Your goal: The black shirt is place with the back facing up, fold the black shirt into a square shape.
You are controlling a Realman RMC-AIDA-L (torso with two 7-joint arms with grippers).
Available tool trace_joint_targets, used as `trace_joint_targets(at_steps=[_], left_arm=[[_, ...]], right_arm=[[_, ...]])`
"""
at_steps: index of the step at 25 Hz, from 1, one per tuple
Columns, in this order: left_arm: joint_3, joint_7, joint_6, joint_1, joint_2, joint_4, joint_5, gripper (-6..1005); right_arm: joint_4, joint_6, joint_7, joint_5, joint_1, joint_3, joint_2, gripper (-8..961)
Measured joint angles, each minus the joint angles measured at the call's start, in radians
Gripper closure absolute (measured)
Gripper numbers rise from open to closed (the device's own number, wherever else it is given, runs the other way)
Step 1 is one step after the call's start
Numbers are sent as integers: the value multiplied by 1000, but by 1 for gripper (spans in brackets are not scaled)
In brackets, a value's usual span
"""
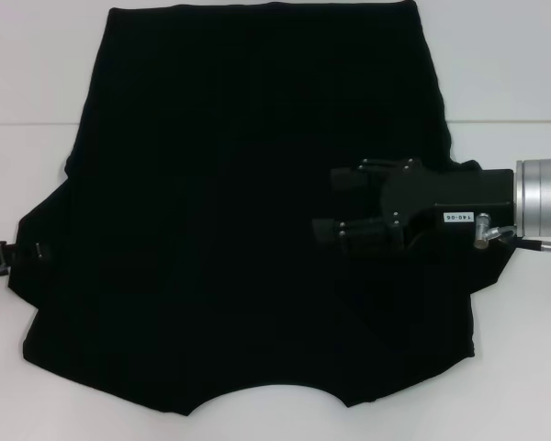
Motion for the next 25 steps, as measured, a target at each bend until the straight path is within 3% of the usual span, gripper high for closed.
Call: trace_joint_targets(at_steps=[25], left_arm=[[19, 5, 19, -1, -5, -6, 21, 188]], right_arm=[[0, 0, -1, 1, -3, 4, 2, 57]])
